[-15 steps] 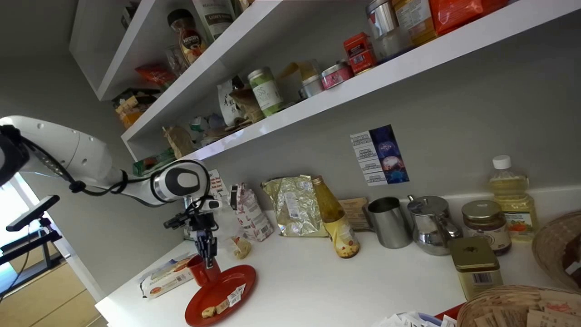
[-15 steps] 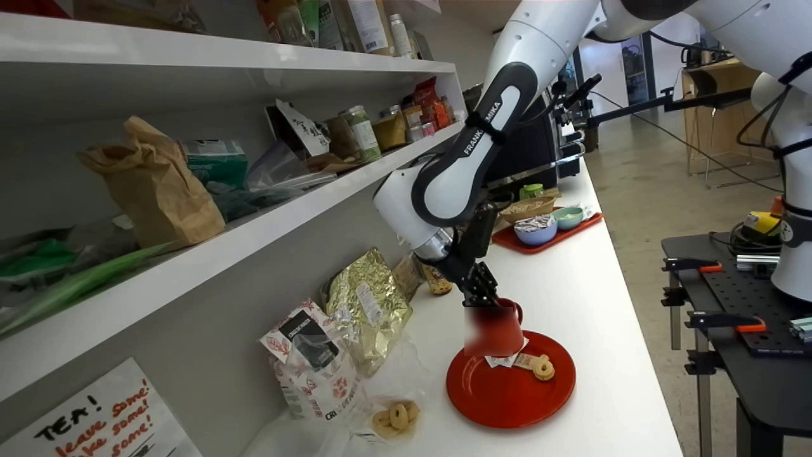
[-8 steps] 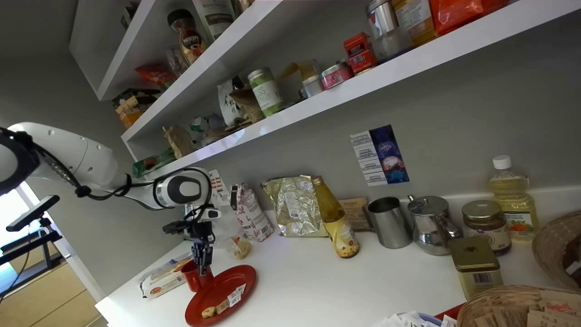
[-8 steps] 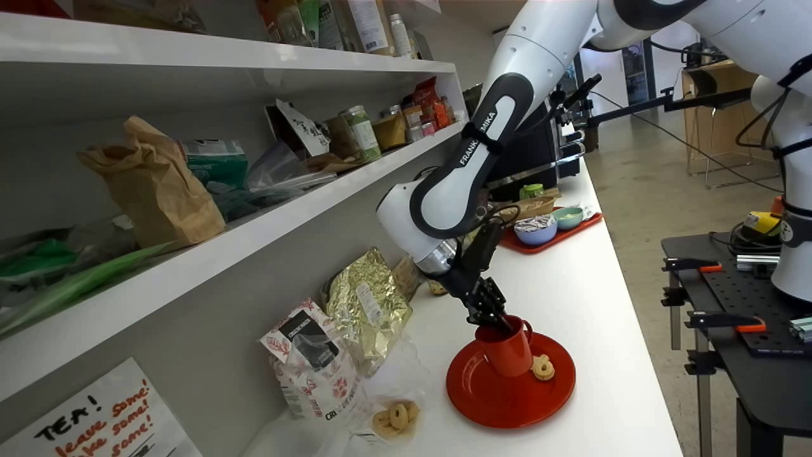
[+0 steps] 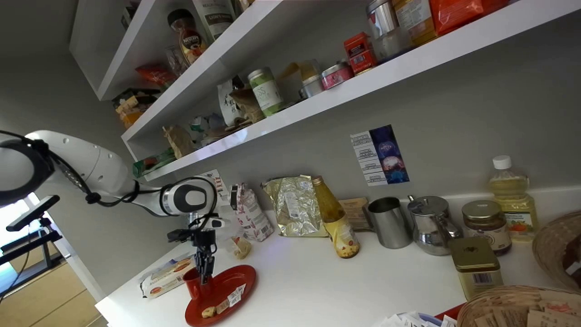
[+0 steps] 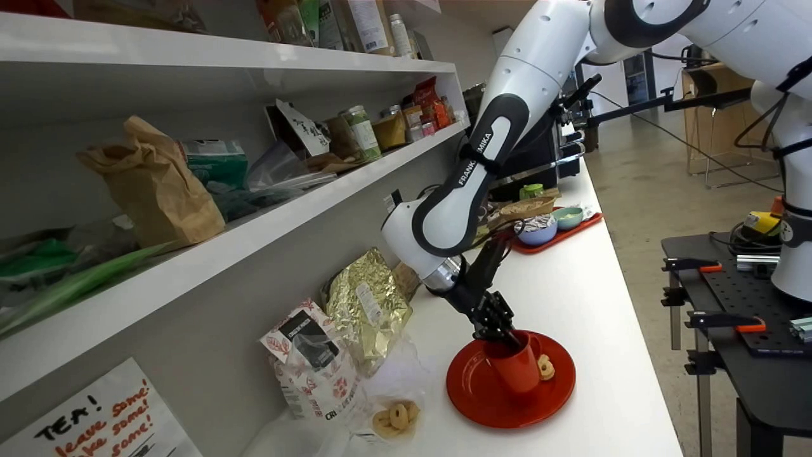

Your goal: Put the red cup on the red plate

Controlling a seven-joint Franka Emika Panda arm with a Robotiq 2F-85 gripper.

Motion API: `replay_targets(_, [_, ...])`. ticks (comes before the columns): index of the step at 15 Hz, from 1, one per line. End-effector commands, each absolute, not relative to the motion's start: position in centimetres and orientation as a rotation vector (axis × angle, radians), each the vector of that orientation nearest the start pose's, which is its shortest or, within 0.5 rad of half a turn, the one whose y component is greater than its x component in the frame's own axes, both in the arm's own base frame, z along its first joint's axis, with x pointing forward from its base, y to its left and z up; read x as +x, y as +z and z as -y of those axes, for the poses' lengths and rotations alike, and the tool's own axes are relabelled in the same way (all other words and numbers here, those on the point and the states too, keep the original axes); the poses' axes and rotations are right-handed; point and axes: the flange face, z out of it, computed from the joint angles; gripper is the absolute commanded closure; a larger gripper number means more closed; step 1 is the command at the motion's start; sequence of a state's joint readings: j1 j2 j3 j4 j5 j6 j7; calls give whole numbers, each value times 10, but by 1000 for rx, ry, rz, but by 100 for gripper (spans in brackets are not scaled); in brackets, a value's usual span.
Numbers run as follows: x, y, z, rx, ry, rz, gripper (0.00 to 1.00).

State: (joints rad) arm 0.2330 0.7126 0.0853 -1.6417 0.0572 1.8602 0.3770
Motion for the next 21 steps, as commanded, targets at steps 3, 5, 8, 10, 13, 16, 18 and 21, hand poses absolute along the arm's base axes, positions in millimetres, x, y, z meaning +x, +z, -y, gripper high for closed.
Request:
replay_targets(3, [610, 152, -206, -3097, 787, -272, 98])
replay_targets(5, [614, 150, -205, -3096, 782, -301, 98])
replay_targets(8, [619, 149, -204, -3098, 770, -330, 98])
replay_targets(10, [622, 150, -202, -3101, 752, -347, 98])
replay_targets(13, [627, 149, -200, -3104, 709, -389, 98])
replay_targets(16, [629, 146, -199, -3103, 696, -406, 98])
replay_targets(18, [630, 145, -199, -3103, 692, -409, 98])
replay_targets(21, [631, 142, -198, -3103, 688, -417, 98])
